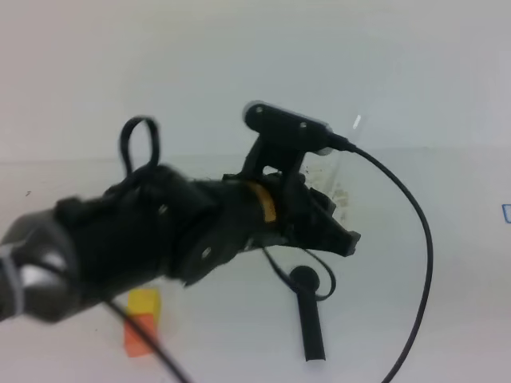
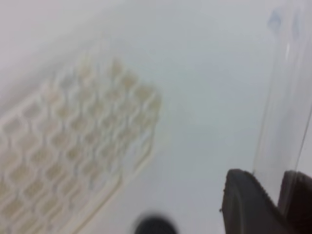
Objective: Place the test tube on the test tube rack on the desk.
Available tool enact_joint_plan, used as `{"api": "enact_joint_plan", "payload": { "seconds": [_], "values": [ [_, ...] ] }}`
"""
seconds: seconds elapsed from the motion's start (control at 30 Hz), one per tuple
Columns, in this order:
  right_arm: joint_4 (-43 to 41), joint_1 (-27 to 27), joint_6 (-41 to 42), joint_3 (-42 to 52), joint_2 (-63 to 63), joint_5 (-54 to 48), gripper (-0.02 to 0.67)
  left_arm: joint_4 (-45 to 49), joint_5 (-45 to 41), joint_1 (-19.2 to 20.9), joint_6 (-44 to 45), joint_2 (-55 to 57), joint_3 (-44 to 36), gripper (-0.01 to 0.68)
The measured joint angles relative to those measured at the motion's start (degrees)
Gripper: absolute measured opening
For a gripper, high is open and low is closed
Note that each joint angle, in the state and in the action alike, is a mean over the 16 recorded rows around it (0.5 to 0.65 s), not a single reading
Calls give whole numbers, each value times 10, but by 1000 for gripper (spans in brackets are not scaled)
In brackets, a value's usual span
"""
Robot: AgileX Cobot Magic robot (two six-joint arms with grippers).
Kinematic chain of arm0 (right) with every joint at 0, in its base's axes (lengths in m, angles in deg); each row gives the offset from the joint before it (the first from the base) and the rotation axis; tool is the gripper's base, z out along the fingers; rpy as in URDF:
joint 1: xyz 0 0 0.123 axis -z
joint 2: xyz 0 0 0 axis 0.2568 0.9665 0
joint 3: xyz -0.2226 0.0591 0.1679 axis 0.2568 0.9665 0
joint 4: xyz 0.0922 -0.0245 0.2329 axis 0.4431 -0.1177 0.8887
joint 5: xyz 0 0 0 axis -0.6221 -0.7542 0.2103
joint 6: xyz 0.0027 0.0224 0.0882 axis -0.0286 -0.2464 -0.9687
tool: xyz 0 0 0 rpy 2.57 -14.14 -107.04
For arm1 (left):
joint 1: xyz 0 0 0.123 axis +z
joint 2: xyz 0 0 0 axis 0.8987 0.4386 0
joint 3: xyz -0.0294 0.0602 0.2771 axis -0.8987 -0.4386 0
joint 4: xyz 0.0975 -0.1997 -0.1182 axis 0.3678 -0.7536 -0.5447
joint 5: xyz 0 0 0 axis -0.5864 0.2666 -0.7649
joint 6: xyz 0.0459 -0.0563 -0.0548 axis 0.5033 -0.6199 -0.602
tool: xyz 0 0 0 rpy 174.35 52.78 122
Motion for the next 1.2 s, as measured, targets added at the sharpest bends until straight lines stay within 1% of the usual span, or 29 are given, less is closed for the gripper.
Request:
{"api": "enact_joint_plan", "payload": {
  "seconds": [0.13,0.17,0.33,0.5,0.63,0.67,0.77,0.87,0.9,1.03,1.13,1.2],
  "values": [
    [15,0,0,0,0,0,-1,43,137,-5,-38,-45,-91,99],
    [22,0,0,0,0,0,-1,61,172,-6,-53,-56,-113,92],
    [62,0,3,0,1,2,-1,168,330,-11,-141,-98,-210,99],
    [129,0,30,0,5,8,-1,268,463,-15,-231,-121,-264,85],
    [206,0,83,1,8,23,0,306,548,-15,-275,-125,-280,78],
    [229,0,101,1,9,28,2,308,564,-15,-280,-124,-282,71],
    [302,0,165,1,11,44,15,307,602,-15,-288,-120,-283,78],
    [380,0,236,1,14,61,42,311,627,-15,-289,-115,-283,78],
    [405,0,259,1,16,67,54,315,631,-15,-288,-113,-283,71],
    [493,0,339,1,28,82,109,343,634,-15,-286,-104,-284,78],
    [542,0,383,1,45,84,154,360,631,-13,-278,-98,-291,78],
    [564,0,402,1,59,81,182,362,634,-11,-267,-95,-300,92]
  ]
}}
